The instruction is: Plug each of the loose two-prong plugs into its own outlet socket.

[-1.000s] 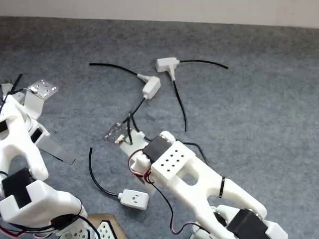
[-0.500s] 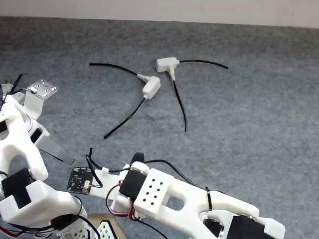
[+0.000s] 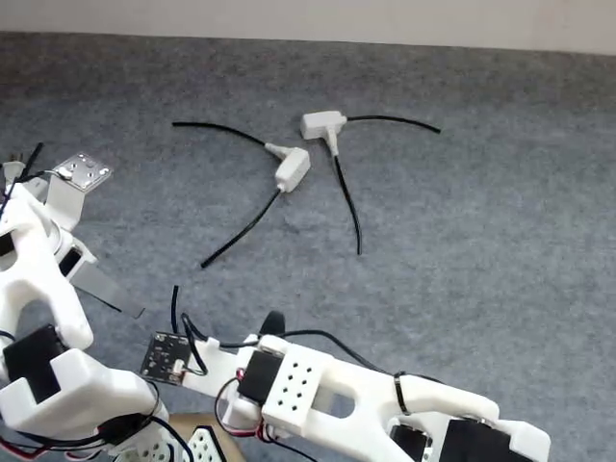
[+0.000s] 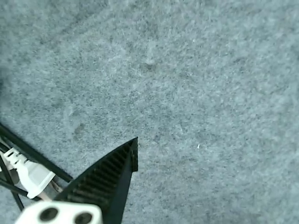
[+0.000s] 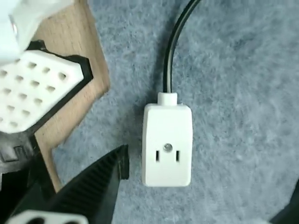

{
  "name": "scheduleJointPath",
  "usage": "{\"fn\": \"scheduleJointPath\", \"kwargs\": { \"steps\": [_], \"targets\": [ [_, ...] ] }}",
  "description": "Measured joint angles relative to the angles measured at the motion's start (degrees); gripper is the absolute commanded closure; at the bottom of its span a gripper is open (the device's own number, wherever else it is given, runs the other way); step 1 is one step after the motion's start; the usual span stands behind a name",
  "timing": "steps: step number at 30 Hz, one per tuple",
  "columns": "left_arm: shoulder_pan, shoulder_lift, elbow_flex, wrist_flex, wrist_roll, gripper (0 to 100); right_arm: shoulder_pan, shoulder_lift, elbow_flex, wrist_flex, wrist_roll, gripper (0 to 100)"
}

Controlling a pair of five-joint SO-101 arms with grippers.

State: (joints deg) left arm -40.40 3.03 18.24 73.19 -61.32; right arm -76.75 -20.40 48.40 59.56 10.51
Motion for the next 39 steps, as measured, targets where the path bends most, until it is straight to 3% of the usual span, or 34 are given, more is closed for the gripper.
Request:
{"fn": "scheduleJointPath", "kwargs": {
  "steps": [6, 14, 16, 22, 24, 27, 32, 39],
  "targets": [
    [-1.05, 0.0, 0.0, 0.0, 0.0, 32, 0.62, -0.26, 6.24, -5.89, -0.18, 50.5],
    [-2.37, 0.0, 0.0, 0.0, 0.0, 32, 10.73, -0.18, 8.26, -10.02, 2.64, 51.2],
    [-2.55, 0.0, 0.0, 0.0, 0.0, 32, 13.36, -0.18, 8.35, -10.2, 3.08, 57.2],
    [-2.55, 0.0, 0.0, 0.0, 0.0, 32, 15.82, -0.18, 8.35, -10.2, 4.75, 93.0],
    [-2.55, 0.0, 0.0, 0.0, 0.0, 32, 15.82, -0.18, 8.35, -10.2, 4.75, 99.4],
    [-2.55, 0.0, 0.0, 0.0, 0.0, 32, 15.82, -0.18, 8.35, -10.2, 4.75, 90.2],
    [-2.55, 0.0, 0.0, 0.18, 0.0, 32, 13.54, -0.18, 8.35, -11.25, 8.09, 64.0],
    [-2.99, 0.0, 0.0, 0.53, -0.88, 32, 9.41, -0.18, 8.35, -11.43, 14.07, 60.4]
  ]
}}
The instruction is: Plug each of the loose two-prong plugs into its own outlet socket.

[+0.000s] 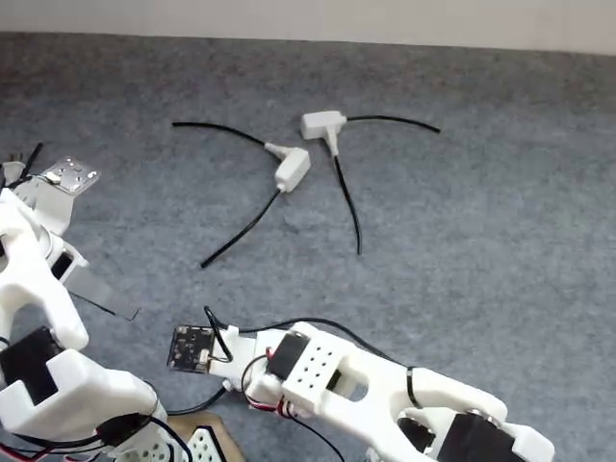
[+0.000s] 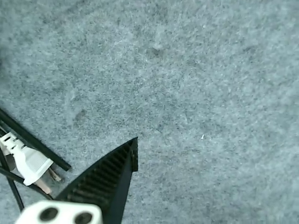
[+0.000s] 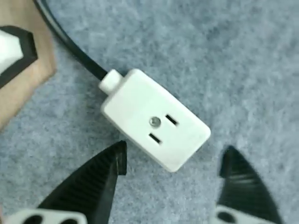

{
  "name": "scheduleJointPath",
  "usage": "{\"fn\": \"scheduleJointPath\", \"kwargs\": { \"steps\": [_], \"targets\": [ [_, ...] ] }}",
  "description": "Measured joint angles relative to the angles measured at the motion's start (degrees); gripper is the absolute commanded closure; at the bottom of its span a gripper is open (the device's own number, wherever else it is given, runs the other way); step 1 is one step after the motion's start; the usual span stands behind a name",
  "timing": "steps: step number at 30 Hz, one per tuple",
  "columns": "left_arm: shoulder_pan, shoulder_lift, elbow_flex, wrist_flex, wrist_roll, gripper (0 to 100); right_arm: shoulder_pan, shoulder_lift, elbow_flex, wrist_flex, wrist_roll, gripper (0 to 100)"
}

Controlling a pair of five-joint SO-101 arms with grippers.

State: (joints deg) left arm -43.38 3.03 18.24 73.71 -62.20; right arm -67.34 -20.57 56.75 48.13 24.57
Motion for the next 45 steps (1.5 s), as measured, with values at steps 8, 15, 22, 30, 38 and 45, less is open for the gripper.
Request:
{"fn": "scheduleJointPath", "kwargs": {
  "steps": [8, 15, 22, 30, 38, 45],
  "targets": [
    [-0.18, 0.0, 4.22, 2.37, -5.63, 32, -2.99, 0.26, 0.0, -6.33, 0.53, 60.5],
    [-0.35, 0.0, 4.66, 2.46, -6.42, 32, -5.19, 11.52, -3.08, -8.97, 10.2, 60.6],
    [-3.34, 0.0, 4.66, 2.46, -6.86, 32, -5.1, 20.04, -16.09, 5.27, 15.12, 80.0],
    [-4.75, 0.0, 4.66, 2.73, -8.35, 32, -5.1, 20.22, -16.53, 6.24, 14.51, 98.6],
    [-4.31, -0.09, 4.57, 2.99, -8.7, 32, -6.42, 19.43, -17.41, 7.21, 4.57, 98.9],
    [-4.31, -0.18, 4.66, 2.9, -8.7, 32, -4.4, 10.81, -17.23, 11.69, -4.84, 98.9]
  ]
}}
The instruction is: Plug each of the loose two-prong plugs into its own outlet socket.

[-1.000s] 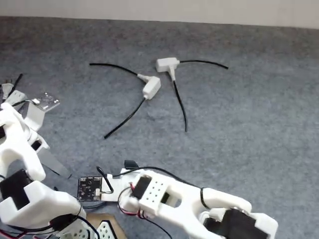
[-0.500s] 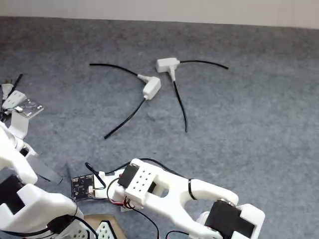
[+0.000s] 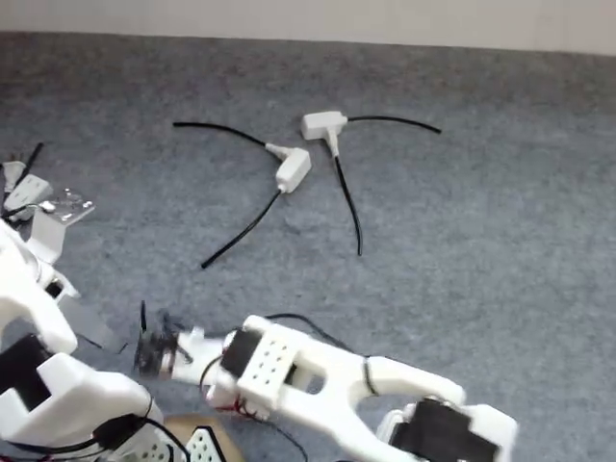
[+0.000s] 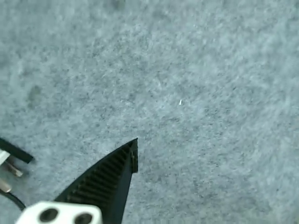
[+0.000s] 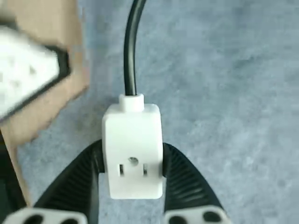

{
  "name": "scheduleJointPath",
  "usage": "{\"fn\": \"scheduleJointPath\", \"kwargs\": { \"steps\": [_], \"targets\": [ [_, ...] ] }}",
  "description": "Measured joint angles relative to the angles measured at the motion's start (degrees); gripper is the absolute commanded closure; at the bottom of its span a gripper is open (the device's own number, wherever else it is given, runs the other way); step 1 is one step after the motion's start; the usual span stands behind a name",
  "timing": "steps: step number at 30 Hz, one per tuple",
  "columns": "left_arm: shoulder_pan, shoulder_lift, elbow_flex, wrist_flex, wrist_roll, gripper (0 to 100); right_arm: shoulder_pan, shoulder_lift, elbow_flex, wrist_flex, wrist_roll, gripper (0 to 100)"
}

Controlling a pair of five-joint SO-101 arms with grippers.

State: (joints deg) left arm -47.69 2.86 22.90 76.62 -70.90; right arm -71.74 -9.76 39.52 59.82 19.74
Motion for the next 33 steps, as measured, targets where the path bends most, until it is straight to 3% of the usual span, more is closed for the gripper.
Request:
{"fn": "scheduleJointPath", "kwargs": {
  "steps": [4, 8, 11, 14, 25, 33],
  "targets": [
    [-0.09, 0.0, 0.18, 0.0, 0.0, 32, 10.9, -2.2, 0.0, -5.54, -10.37, 99.0],
    [-0.18, 0.0, 0.26, 0.0, 0.09, 32, 24.0, -0.09, 0.0, -10.9, -16.18, 99.0],
    [-0.09, -0.97, -0.88, 0.0, 5.1, 32, 30.33, 2.99, 0.0, -12.48, -21.36, 99.0],
    [-0.09, -2.55, -1.67, 0.0, 9.14, 32, 31.03, 3.78, -0.09, -11.69, -24.18, 99.0],
    [4.66, -2.9, 2.46, -2.46, 10.2, 32, 27.08, 3.96, -12.04, 4.84, -35.78, 99.1],
    [5.45, -2.9, 4.84, -4.84, 10.2, 32, 25.93, 3.96, -13.98, 6.15, -39.12, 94.9]
  ]
}}
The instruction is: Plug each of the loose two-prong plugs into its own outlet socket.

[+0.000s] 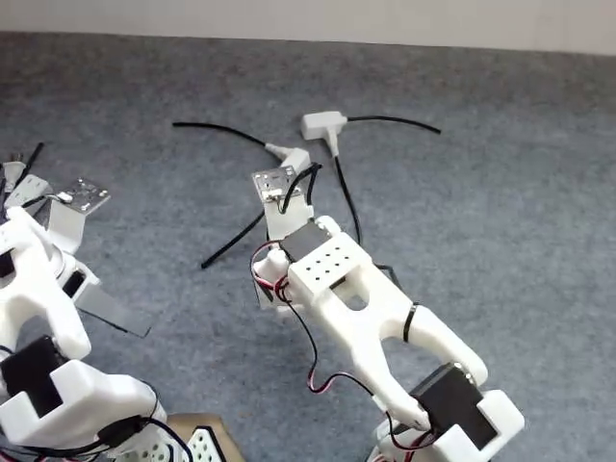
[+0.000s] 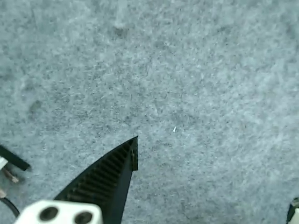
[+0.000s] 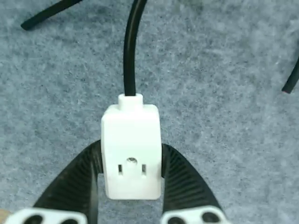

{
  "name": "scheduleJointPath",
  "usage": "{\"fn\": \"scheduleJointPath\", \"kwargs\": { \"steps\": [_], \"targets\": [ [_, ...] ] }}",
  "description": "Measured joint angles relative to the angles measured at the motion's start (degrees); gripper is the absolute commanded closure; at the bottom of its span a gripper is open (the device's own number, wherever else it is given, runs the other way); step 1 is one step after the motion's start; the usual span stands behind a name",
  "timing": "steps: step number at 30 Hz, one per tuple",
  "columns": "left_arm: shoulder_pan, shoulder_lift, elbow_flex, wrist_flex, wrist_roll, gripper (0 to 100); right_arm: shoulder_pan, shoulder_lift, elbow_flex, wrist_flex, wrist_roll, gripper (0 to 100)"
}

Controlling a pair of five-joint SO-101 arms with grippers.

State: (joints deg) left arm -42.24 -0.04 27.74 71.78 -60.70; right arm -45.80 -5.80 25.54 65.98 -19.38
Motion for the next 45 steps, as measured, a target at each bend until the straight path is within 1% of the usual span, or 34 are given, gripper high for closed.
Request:
{"fn": "scheduleJointPath", "kwargs": {
  "steps": [1, 4, 6, 9, 11, 13, 17, 19, 20, 23, 26, 30, 32, 34, 36, 38, 42, 45],
  "targets": [
    [0.44, 0.0, 0.0, 0.0, 0.0, 32, -0.79, 0.0, -0.09, 0.09, 0.18, 90.8],
    [1.93, 0.0, 0.0, 0.0, 0.0, 32, -5.27, 0.0, -0.09, 0.53, 4.57, 75.2],
    [2.55, 0.0, 0.0, 0.0, 0.0, 32, -7.65, 0.0, -0.09, 0.53, 6.24, 65.1],
    [2.64, 0.0, 0.0, 0.0, 0.0, 32, -8.26, 0.0, -0.26, 1.58, 8.62, 51.5],
    [2.64, 0.0, 0.0, 0.0, 0.0, 32, -7.91, 0.0, -0.26, 2.55, 8.97, 45.0],
    [3.25, 0.0, 0.0, 0.0, 0.0, 32, -7.21, 0.0, -1.58, 3.52, 8.44, 41.3],
    [4.75, 0.0, 0.79, 0.0, 0.0, 32, -4.04, 0.0, -3.87, 5.36, 7.56, 40.9],
    [6.24, 0.0, 2.55, 0.0, 0.0, 32, -0.53, 0.0, -4.13, 6.07, 7.74, 40.9],
    [7.38, 0.0, 3.52, 0.0, 0.0, 32, 1.85, 0.0, -4.13, 6.15, 9.05, 40.9],
    [12.57, -0.62, 6.24, 0.0, 1.05, 32, 10.9, 0.0, -0.62, 6.42, 14.33, 40.9],
    [18.9, -0.62, 6.07, 0.0, 4.92, 32, 18.9, -1.85, 4.48, 5.8, 19.87, 40.9],
    [28.4, -4.66, 5.8, 0.0, 6.42, 32, 26.55, -10.37, 12.04, -0.09, 22.77, 40.9],
    [33.05, -9.05, 5.8, 0.0, 6.24, 32, 27.78, -14.95, 17.23, -4.13, 22.95, 40.9],
    [36.57, -14.77, 6.95, 0.0, 4.57, 32, 27.87, -17.85, 22.15, -7.03, 23.12, 40.9],
    [38.51, -20.66, 8.79, 0.09, 3.25, 32, 28.4, -18.55, 24.62, -8.0, 24.26, 40.9],
    [39.38, -25.49, 10.81, -1.85, 3.08, 33, 28.22, -18.64, 24.88, -8.44, 24.97, 40.9],
    [41.14, -27.25, 14.59, -3.6, 1.41, 33, 28.22, -15.21, 24.88, -8.44, 25.14, 40.9],
    [44.48, -24.7, 17.93, -3.69, -4.31, 33, 28.13, -11.52, 24.88, -8.44, 25.32, 40.9]
  ]
}}
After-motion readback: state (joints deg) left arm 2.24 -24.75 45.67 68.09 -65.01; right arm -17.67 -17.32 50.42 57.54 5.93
